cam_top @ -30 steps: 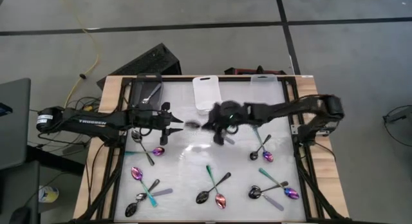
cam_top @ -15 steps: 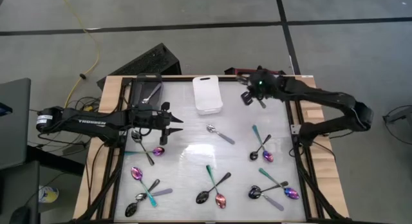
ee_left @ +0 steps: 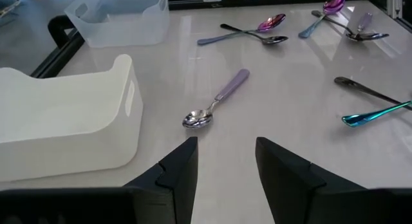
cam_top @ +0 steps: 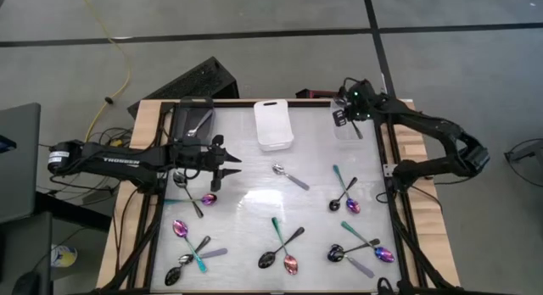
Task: Sort silverware by color (type)
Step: Put the black spoon into the transparent bin
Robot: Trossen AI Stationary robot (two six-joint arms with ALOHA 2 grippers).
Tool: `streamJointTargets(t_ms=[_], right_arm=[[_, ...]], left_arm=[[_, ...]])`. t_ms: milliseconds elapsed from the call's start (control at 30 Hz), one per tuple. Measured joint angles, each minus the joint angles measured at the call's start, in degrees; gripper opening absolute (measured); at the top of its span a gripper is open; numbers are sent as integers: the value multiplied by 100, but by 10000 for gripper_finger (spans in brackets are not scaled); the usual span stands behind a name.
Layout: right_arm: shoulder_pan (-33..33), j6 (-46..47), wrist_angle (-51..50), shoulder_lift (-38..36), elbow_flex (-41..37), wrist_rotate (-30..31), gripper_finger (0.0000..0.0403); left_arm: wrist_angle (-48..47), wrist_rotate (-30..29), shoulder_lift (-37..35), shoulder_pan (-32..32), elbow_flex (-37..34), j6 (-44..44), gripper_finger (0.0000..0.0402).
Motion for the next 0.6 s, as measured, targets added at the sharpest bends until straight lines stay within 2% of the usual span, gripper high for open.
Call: streamJointTargets(t_ms=[300, 600], right_arm=[[0, -331, 169, 0, -184, 13, 35], [9, -385, 152, 0, -184, 31, 78]], left_arm=[[63, -2, -1, 0, 0, -51, 142], [50, -2, 0, 0, 0, -153, 142]])
